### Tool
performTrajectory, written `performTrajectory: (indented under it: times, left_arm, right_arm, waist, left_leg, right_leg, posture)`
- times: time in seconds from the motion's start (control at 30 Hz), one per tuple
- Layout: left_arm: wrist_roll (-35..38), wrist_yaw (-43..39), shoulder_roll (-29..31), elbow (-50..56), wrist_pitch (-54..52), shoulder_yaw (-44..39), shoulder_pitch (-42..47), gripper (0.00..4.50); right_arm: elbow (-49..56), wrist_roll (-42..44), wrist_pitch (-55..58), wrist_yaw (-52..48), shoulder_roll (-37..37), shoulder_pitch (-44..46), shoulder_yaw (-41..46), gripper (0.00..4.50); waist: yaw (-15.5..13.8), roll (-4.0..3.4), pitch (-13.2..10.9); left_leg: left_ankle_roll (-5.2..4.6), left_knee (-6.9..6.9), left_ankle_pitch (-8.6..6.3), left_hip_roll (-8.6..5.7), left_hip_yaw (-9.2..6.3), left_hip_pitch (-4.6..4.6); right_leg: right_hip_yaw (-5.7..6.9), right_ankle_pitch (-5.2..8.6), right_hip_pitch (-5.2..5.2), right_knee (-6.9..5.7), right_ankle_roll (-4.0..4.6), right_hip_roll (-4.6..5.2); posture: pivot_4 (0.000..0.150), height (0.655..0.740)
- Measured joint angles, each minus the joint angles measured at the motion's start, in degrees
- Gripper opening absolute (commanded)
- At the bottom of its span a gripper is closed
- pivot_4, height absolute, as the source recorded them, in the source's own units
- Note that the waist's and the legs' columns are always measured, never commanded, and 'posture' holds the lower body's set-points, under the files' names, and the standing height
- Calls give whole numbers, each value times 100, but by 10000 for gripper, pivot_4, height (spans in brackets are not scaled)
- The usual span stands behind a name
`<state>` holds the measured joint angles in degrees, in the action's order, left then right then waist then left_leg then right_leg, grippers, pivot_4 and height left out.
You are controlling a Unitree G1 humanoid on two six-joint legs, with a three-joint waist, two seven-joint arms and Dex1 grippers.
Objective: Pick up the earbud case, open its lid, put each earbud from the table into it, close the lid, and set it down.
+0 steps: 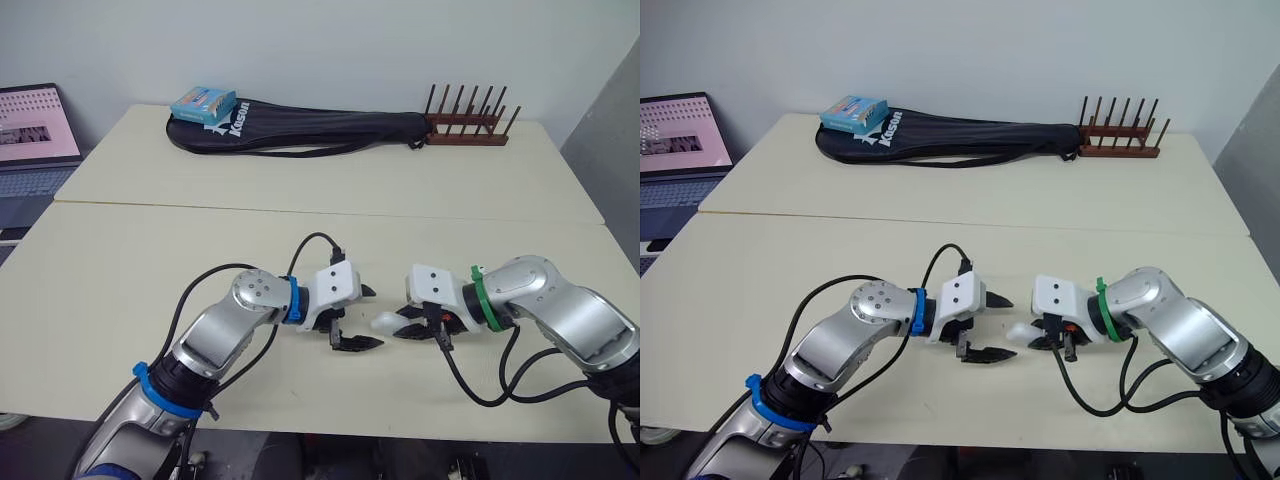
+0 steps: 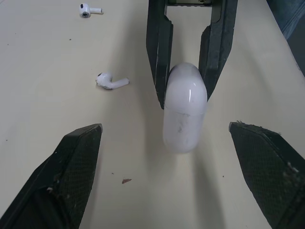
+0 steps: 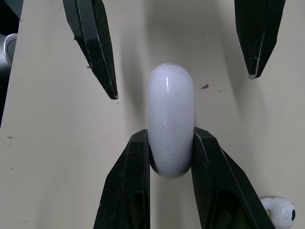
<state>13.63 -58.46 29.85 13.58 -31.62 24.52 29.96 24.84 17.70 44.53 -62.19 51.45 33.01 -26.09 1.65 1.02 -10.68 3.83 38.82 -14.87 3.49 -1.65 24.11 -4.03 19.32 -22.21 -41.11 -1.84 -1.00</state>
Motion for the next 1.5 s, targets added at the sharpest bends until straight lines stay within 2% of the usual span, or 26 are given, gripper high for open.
performTrajectory:
  times: [0.07, 0.3, 0.37, 0.4, 0.83, 1.07, 1.43, 1.5]
  left_arm:
    - [-1, -43, -46, -50, 0, 7, 1, 39180]
    - [-46, -185, -105, -89, 64, 122, 1, 15402]
    - [-76, -223, -105, -100, 100, 137, 1, 9142]
    - [-90, -241, -104, -99, 123, 157, 1, 7769]
    - [-117, -224, -106, -149, 225, 194, -31, 7784]
    - [-134, -175, -69, -365, 208, 157, -78, 29908]
    - [-59, -224, -111, -473, 311, 1, -79, 30154]
    - [-42, -216, -137, -473, 295, -3, -89, 26416]
  right_arm:
    - [0, -29, 11, -19, -37, 0, 0, 7473]
    - [-3, -73, 113, -29, -170, 19, 3, 7473]
    - [-3, -76, 138, -37, -212, 41, 7, 7473]
    - [-3, -73, 162, -70, -210, 41, 7, 7473]
    - [-6, -84, 238, -153, -220, 44, 10, 7473]
    - [-6, -71, 223, -168, -237, 76, 64, 7473]
    - [-6, -73, 191, -202, -235, 117, 67, 7473]
    - [-5, -73, 191, -202, -234, 117, 67, 7473]
  waist:
    - [0, 0, 0]
    - [0, 0, 0]
    - [0, 0, 0]
    - [0, 0, 0]
    - [0, 0, 0]
    - [1, 0, 0]
    - [1, 0, 0]
    - [0, 0, 0]
  left_leg:
    - [0, 0, 0, 0, 0, 0]
    - [0, 1, 0, 0, 0, 0]
    - [0, 1, 0, 0, -1, -1]
    - [0, 2, 0, 0, -1, -1]
    - [0, 3, 0, -1, -1, -1]
    - [-1, 5, 1, -1, -3, -3]
    - [-1, 6, 1, -1, -2, -3]
    - [-1, 6, 1, -1, -2, -3]
  right_leg:
    - [-1, 0, 0, -1, 0, 0]
    - [0, 0, 0, -3, 0, 0]
    - [0, 0, 0, -4, 0, 0]
    - [1, 0, 1, -4, 1, 0]
    - [0, 0, 1, -6, 1, 1]
    - [1, 0, 1, -11, 1, 1]
    - [1, 0, 1, -11, 1, 2]
    - [1, 0, 1, -11, 1, 2]
  posture:
    - [1500, 6925]
    - [1500, 6925]
    - [1500, 6925]
    - [1500, 6925]
    - [1500, 6925]
    - [1500, 6925]
    - [1500, 6925]
    - [1500, 6925]
